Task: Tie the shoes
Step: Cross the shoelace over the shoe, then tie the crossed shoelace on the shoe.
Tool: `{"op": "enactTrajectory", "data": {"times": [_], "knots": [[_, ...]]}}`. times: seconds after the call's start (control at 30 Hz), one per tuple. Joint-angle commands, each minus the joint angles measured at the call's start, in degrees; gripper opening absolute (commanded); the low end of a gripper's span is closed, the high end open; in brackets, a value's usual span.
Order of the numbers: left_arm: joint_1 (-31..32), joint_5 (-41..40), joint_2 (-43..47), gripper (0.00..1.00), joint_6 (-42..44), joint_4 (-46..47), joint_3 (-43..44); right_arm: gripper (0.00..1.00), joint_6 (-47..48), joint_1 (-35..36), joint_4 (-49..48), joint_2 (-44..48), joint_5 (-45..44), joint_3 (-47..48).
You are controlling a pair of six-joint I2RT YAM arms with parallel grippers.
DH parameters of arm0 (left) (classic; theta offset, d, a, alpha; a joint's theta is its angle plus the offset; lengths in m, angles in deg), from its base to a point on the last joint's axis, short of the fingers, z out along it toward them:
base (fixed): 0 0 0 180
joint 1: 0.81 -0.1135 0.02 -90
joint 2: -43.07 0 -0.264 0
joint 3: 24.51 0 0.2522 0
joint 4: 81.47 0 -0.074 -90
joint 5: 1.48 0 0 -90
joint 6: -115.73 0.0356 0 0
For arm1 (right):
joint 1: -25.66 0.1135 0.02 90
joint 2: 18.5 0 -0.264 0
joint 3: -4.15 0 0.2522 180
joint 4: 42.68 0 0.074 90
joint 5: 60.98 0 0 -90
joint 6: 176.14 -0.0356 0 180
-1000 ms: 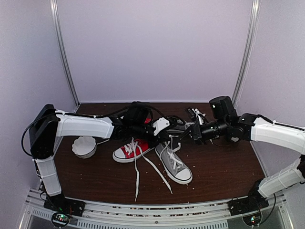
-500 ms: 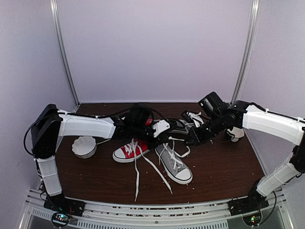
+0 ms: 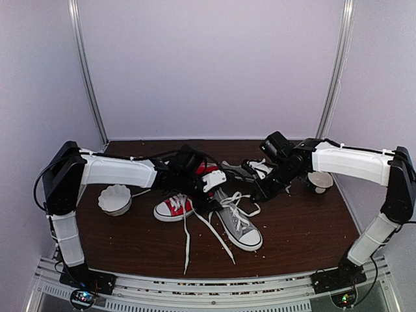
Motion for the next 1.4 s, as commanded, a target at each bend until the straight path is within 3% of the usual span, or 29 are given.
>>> {"op": "enactTrajectory", "data": {"times": [0.0,0.13,0.3,0.63,0.7,0.8,1.0,1.13,1.37], "knots": [[-0.5,-2.7,3.7,0.81,1.4,-2.5,-2.7,0.00,1.7,-0.1,-2.3,-0.7,2.7,1.2],[-0.1,-6.8,-1.8,0.70,0.5,-7.3,0.6,0.00,1.7,-0.1,-3.7,-1.0,3.8,1.0],[0.7,-7.5,-3.8,0.56,-1.1,-1.6,-0.1,0.00,1.4,-0.2,-4.7,-1.0,4.3,0.4],[0.7,-9.1,-7.6,0.39,-3.0,0.4,0.7,0.00,0.5,-1.5,-6.9,0.3,5.4,-1.5],[0.7,-9.7,-8.0,0.30,-3.5,1.7,0.4,0.00,0.2,-2.0,-7.6,0.8,5.5,-2.3],[0.7,-11.8,-7.8,0.00,-4.3,1.3,0.4,0.00,-0.2,-2.9,-8.1,1.8,5.9,-3.5],[0.7,-12.6,5.0,0.00,-7.0,0.9,-7.2,0.00,0.6,-4.4,-6.5,4.2,3.3,-5.8],[0.6,-17.3,15.1,0.00,-11.8,-4.9,-12.2,0.00,1.0,-6.2,-5.5,5.1,0.4,-8.5],[-1.0,-24.4,23.0,0.00,-23.6,-16.0,-21.5,0.00,0.4,-10.2,-5.6,4.5,-1.2,-13.0]]}}
